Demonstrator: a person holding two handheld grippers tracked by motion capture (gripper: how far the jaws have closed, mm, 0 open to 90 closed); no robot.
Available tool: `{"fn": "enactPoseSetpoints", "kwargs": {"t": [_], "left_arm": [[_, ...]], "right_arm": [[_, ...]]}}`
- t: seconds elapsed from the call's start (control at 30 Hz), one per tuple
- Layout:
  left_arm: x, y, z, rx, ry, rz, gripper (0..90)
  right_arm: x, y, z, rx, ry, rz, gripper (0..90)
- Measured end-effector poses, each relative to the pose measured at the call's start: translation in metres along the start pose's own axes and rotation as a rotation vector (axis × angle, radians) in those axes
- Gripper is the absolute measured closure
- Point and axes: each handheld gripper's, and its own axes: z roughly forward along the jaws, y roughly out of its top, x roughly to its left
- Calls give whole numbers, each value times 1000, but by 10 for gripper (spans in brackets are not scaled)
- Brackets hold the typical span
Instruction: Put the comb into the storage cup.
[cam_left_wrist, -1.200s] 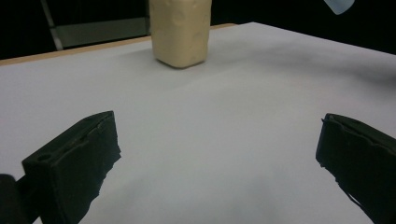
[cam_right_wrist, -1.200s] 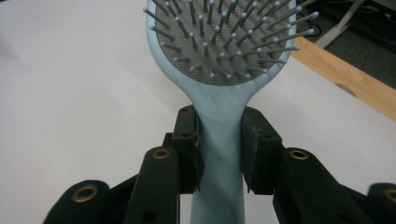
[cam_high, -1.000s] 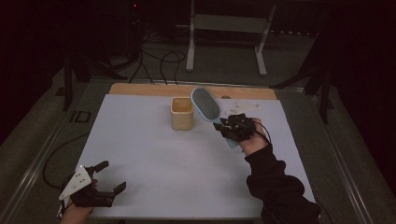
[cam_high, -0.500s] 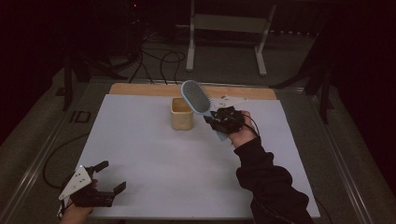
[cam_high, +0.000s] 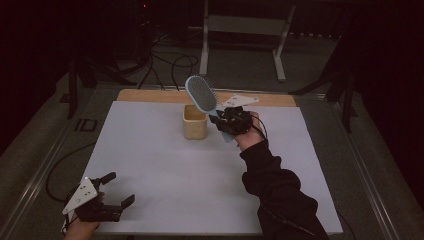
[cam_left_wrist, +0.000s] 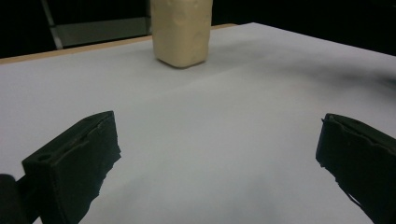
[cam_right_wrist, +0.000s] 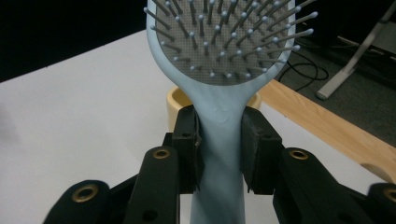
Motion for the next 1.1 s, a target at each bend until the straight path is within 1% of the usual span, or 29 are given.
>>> {"fn": "enactPoseSetpoints", "kwargs": {"t": [0.03, 0.2, 0.27, 0.37, 0.47, 0.57, 0.67, 0.77, 0.87, 0.97, 1.1], "left_arm": [[0, 0, 0, 0, -1, -1, 0], [0, 0, 0, 0, -1, -1, 0], [0, 0, 0, 0, -1, 0, 0], [0, 0, -1, -1, -1, 0, 0], [0, 0, -1, 0, 2, 3, 0], [0, 0, -1, -2, 1, 0, 0], [0, 0, -1, -3, 2, 0, 0], [0, 0, -1, -4, 1, -3, 0], [0, 0, -1, -4, 2, -4, 0], [0, 0, -1, -1, 4, 3, 0], [0, 0, -1, -4, 3, -1, 0]], "right_arm": [[1, 3, 4, -12, -9, 4, 701], [0, 11, 13, -30, 5, 12, 701], [0, 13, 16, -41, -1, 17, 701], [-1, 15, 20, -59, 5, 17, 700], [-1, 16, 24, -63, 6, 21, 700], [-3, 18, 28, -75, 19, 19, 701], [-5, 20, 32, -105, 39, 25, 700], [-6, 23, 35, -130, 47, 25, 700], [-7, 28, 38, -143, 41, 26, 701], [-9, 30, 41, -149, 53, 26, 700], [-9, 37, 50, -160, 57, 9, 700]]}}
